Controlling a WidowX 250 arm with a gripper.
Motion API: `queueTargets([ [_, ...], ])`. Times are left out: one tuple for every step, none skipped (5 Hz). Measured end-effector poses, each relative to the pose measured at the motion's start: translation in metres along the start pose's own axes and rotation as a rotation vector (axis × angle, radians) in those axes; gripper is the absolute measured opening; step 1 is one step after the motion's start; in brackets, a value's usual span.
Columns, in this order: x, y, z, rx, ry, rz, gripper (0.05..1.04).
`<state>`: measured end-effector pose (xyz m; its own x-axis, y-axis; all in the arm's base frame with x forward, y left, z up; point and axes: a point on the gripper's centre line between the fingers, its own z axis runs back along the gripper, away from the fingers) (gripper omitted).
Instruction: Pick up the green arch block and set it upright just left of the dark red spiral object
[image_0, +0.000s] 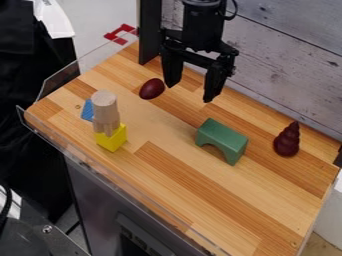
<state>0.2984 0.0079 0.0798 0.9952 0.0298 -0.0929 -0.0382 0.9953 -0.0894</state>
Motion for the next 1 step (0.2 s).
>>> queueTargets([
  [0.0000,0.0000,0.0000,0.000,0.000,0.000,0.998],
])
